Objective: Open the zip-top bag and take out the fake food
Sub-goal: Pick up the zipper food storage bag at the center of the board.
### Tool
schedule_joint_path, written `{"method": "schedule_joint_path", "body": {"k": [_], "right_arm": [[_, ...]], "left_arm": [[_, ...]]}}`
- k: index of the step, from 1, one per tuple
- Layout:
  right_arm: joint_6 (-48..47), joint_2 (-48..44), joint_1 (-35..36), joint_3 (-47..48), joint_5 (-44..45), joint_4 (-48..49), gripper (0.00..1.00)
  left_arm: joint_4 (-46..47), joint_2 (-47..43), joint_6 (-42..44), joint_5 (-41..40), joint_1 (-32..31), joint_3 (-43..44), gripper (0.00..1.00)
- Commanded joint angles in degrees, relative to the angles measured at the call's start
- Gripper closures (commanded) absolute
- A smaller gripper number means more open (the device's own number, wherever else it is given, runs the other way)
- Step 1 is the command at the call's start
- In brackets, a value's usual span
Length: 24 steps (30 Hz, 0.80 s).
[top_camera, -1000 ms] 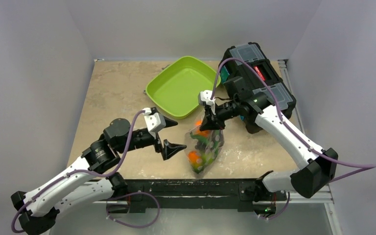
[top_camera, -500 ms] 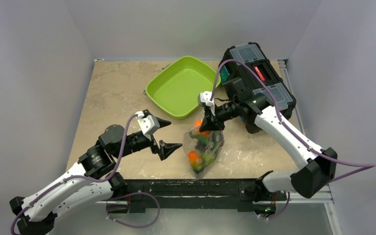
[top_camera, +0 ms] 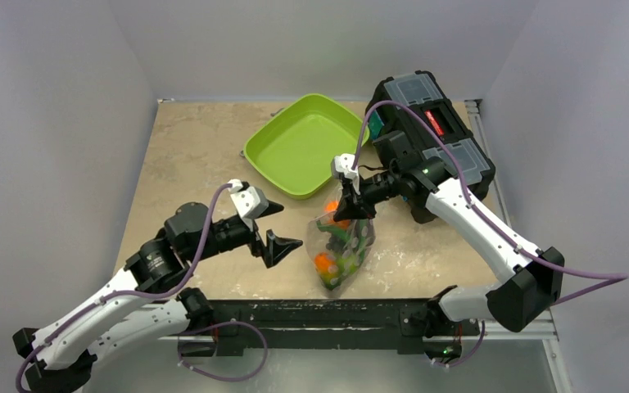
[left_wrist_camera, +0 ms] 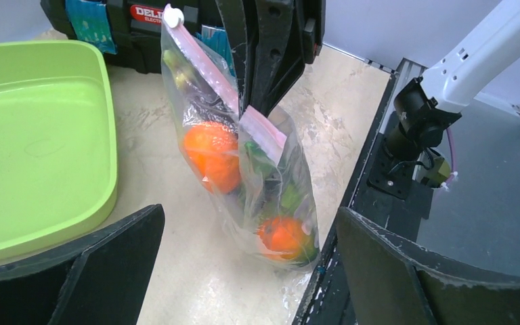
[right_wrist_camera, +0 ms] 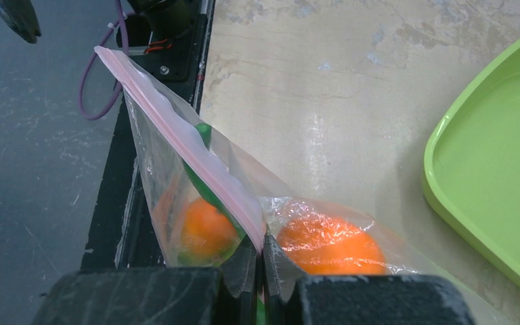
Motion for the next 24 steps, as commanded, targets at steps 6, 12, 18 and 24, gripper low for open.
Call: {"method": "schedule_joint_path", "body": {"k": [6, 12, 18, 24], "right_arm": [[-0.72, -1.62, 0.35, -0.05, -2.43, 0.07, 1.0], [-1.24, -1.15, 0.35, 0.16, -2.87, -0.36, 1.0], [-1.64, -0.93, 0.39, 0.26, -3.19, -0.72, 1.0], [-1.78, -0.88, 0.32, 0.19, -3.39, -0.79, 1.0]], "left_arm": [[-4.04, 0.27, 3.57, 1.08, -0.2, 5.48, 0.02], [-2.97, 1.44, 3.28, 4.13, -0.26, 7.17, 0.02], [-4.97, 4.2, 2.72, 3.77, -0.2, 10.5, 0.02], [-5.17, 6.51, 1.78, 5.21, -0.19, 11.85, 0.03]]}}
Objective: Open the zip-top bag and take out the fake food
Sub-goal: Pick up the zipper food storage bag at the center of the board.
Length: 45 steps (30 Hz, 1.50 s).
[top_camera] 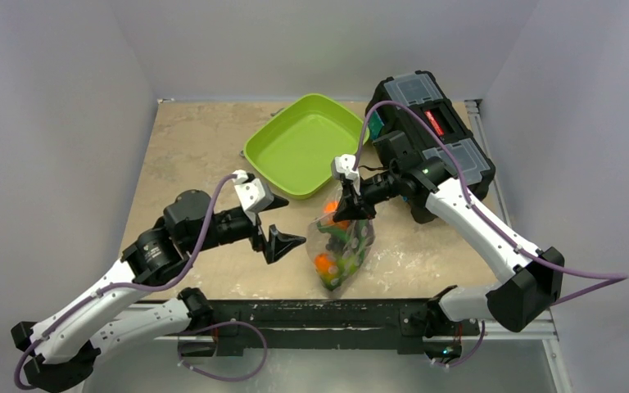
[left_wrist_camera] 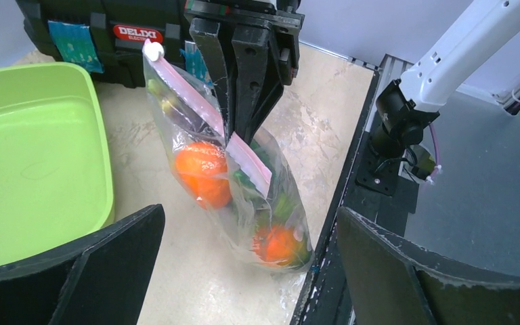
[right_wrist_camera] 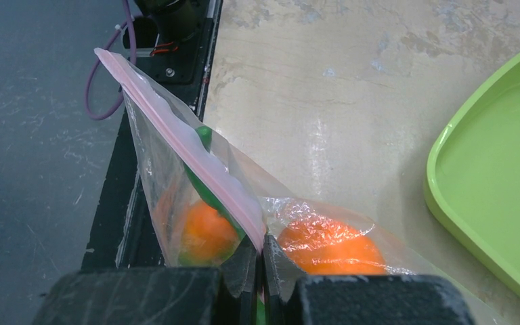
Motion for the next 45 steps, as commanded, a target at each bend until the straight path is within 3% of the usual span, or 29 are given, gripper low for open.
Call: {"method": "schedule_joint_path", "body": {"k": [1, 12, 24, 34, 36, 39, 43, 45], "right_arm": [[-0.85, -0.8, 0.4, 0.2, -2.15, -0.74, 1.0], [-1.32, -0.31, 0.35, 0.57, -2.53, -1.18, 1.0], [-1.74, -0.4, 0.4, 0.35, -2.82, -1.43, 1.0], [-2.26, -0.35, 0.37, 0.9, -2.96, -1.98, 1.0], [-2.26, -0.44, 0.33, 0.92, -2.82, -2.06, 1.0], [-2.26, -0.89, 0.36, 0.7, -2.47, -1.93, 1.0], [-2.26, -1.27, 0.37, 0.55, -2.18, -1.67, 1.0], [-2.26, -1.23, 0.38, 0.68, -2.24, -1.81, 1.0]], "left_arm": [[-0.09, 1.19, -0.85, 2.12, -0.2, 2.66, 0.03], [-0.74, 1.91, 2.94, 2.42, -0.29, 3.24, 0.02], [7.05, -2.05, 4.41, 3.61, -0.22, -2.38, 0.0], [7.7, 6.46, 8.88, 10.54, -0.19, 2.42, 0.0], [8.53, 10.0, 6.98, 10.65, -0.2, 3.5, 0.04], [10.25, 12.99, 1.9, 9.65, -0.31, 4.62, 0.16], [9.72, 13.97, -2.67, 5.28, -0.62, 5.09, 0.33], [8.04, 13.96, -2.83, 3.08, -0.87, 4.94, 0.37]]}}
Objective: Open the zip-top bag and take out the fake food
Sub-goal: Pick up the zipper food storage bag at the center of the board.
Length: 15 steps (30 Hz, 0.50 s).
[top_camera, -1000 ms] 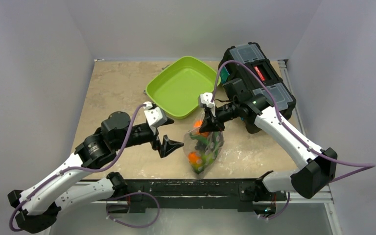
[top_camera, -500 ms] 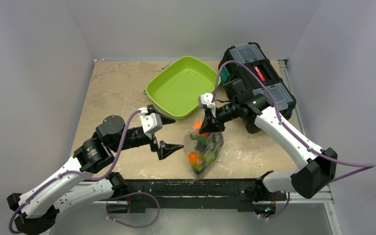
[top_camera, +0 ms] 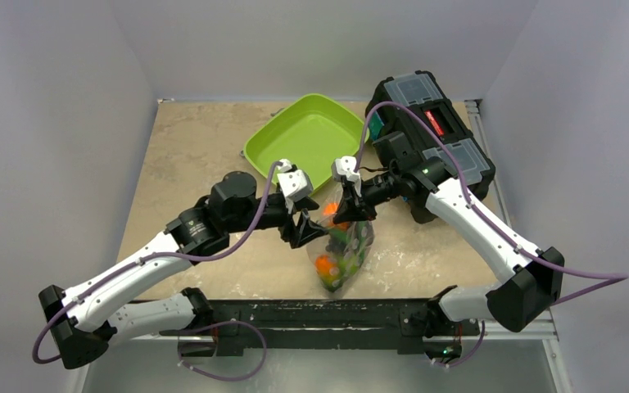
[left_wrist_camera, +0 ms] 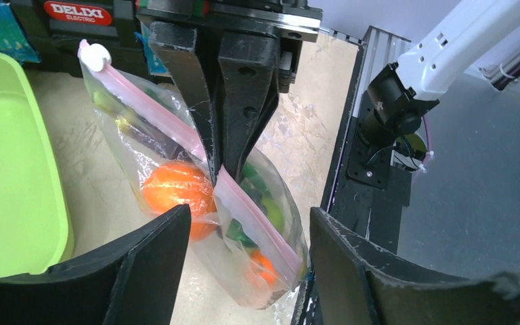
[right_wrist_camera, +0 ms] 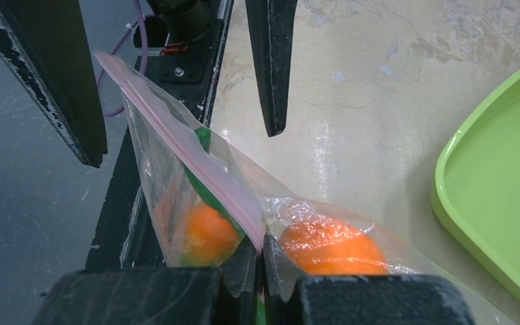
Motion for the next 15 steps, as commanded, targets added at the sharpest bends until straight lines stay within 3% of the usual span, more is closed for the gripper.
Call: {"method": "schedule_joint_path", "body": {"k": [1, 4, 8, 11, 15], "right_arm": [[-0.49, -1.21, 0.37, 0.84, -0.86, -0.7, 1.0], [-0.6, -0.8, 0.36, 1.2, -0.97, -0.96, 1.0], [-0.62, -0.71, 0.4, 1.6, -0.79, -1.33, 1.0], [-0.53, -1.16, 0.42, 1.71, -0.45, -1.28, 1.0], [-0.34, -1.31, 0.3, 2.31, 0.27, -1.4, 1.0]], "left_arm": [[0.7, -0.9, -3.83, -4.1, -0.74, 2.53, 0.38], [0.94, -0.56, -4.67, -3.03, -0.89, 1.84, 0.46], [-1.05, 1.29, -4.32, -2.93, -1.01, 3.2, 0.64], [-2.57, 2.22, -3.58, -2.6, -1.01, 4.04, 0.71], [-5.43, 2.65, -2.14, -2.78, -1.01, 5.15, 0.71]]}}
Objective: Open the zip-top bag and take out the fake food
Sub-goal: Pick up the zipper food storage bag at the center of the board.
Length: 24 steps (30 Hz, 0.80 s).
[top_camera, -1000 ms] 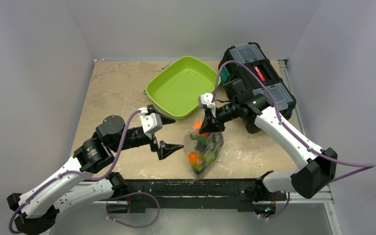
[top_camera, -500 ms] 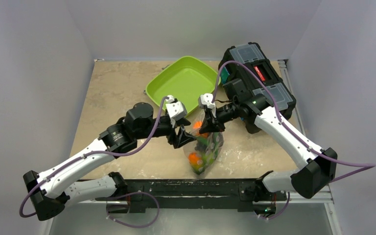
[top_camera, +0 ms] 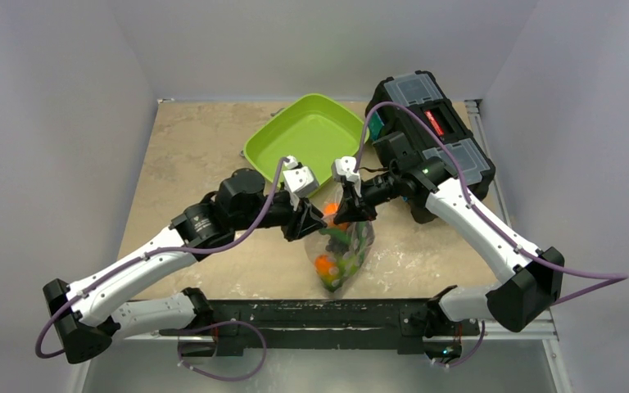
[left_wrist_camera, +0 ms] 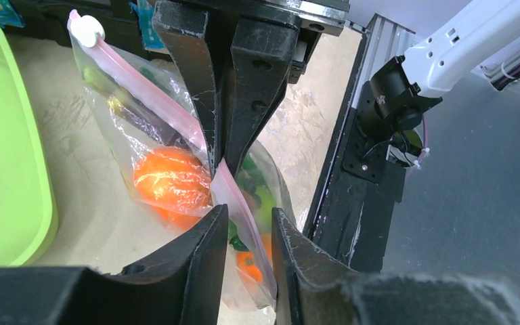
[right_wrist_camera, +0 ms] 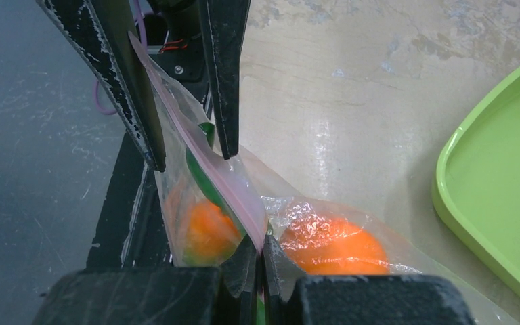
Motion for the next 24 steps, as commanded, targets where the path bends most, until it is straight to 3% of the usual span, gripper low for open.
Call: {"method": "schedule_joint_path", "body": {"k": [1, 2, 4, 8, 12, 14, 17, 24], "right_arm": [[-0.34, -1.25, 0.32, 2.68, 0.01, -1.33, 1.0], [-0.37, -1.15, 0.28, 3.15, 0.01, -1.71, 1.0], [-0.77, -0.87, 0.21, 4.54, -0.1, -2.92, 1.0], [-1.35, -0.46, -0.16, 8.75, -1.42, -5.93, 1.0], [-3.36, -0.25, -2.97, 14.97, -1.37, -10.91, 0.69], [-5.22, -0.37, -6.36, 17.13, -3.28, -13.55, 0.46], [-6.38, -1.37, -10.88, 17.38, -3.43, -14.65, 0.34], [-2.59, -5.51, -13.58, 12.2, 2.75, -7.29, 0.15]], "left_arm": [[-3.07, 0.35, 1.69, -0.47, -0.4, 3.43, 0.72], [-3.64, 0.29, 2.37, -0.43, -0.42, 3.61, 0.77], [-5.42, 0.45, 3.78, -0.67, -0.37, 4.48, 0.98], [-8.51, -0.48, 7.39, -3.19, -0.36, 6.53, 1.0], [-10.05, -2.91, 15.4, -6.08, -0.32, 8.66, 1.0], [-11.31, -3.4, 19.58, -6.44, -0.26, 9.92, 1.0], [-13.07, -3.21, 24.01, -6.46, -0.19, 11.49, 1.0], [-16.13, -3.49, 28.1, -4.45, 0.24, 14.42, 1.0]]}}
